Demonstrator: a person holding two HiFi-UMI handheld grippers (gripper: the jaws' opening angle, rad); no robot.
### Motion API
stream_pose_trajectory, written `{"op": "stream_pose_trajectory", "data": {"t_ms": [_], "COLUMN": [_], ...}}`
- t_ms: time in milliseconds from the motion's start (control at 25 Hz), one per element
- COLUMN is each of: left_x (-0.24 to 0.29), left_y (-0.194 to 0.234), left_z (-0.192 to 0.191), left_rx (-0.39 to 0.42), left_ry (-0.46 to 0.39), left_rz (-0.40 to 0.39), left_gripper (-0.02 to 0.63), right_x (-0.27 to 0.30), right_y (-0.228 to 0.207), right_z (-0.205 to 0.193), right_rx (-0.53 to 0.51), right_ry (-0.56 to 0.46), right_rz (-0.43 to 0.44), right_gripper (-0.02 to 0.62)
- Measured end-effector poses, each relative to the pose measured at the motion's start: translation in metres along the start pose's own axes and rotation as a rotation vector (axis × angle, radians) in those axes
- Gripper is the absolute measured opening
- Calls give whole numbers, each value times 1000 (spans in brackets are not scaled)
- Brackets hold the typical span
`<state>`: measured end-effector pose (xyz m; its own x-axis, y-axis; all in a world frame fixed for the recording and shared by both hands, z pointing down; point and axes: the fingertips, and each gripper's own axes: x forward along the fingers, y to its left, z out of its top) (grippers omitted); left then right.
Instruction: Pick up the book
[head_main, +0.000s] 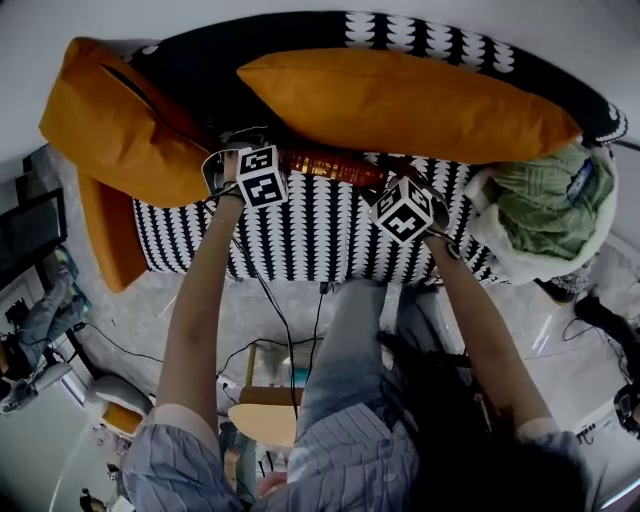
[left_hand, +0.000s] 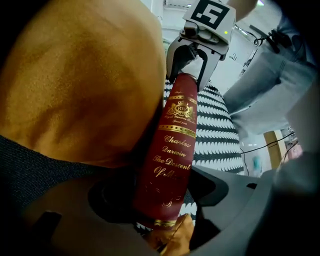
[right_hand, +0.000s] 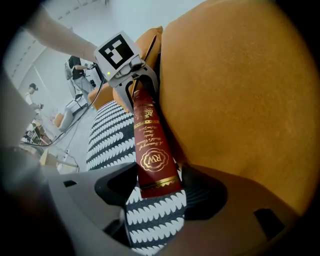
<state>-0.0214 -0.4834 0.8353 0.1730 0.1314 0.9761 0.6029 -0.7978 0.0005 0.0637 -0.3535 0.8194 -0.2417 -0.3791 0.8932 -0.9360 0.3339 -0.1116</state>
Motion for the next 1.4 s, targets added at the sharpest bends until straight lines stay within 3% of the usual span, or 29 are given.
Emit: {"op": "stream_pose_trajectory", "data": {"t_ms": [440,640,920,1400], "left_x": [-6,-15,-28,-80], "left_y": [-15,-57,-126,-151], "left_z": [-3,-3,1,23], "left_rx": [34,-22,-129,-142], "left_ry": [40,-22,-82,-103], "left_rz": [9,-55,-54,-9], "left_gripper": [302,296,293,291], "right_x": [-6,-22,-50,-105], "right_y": [11,38,77,96], "right_z": [-4,-11,-33,-28], "right_rx": [-71,-102,-203,-239], "right_ry": [4,7,53,90], "right_rz": [-19,70,128,128], "right_gripper": [270,270,270,270]}}
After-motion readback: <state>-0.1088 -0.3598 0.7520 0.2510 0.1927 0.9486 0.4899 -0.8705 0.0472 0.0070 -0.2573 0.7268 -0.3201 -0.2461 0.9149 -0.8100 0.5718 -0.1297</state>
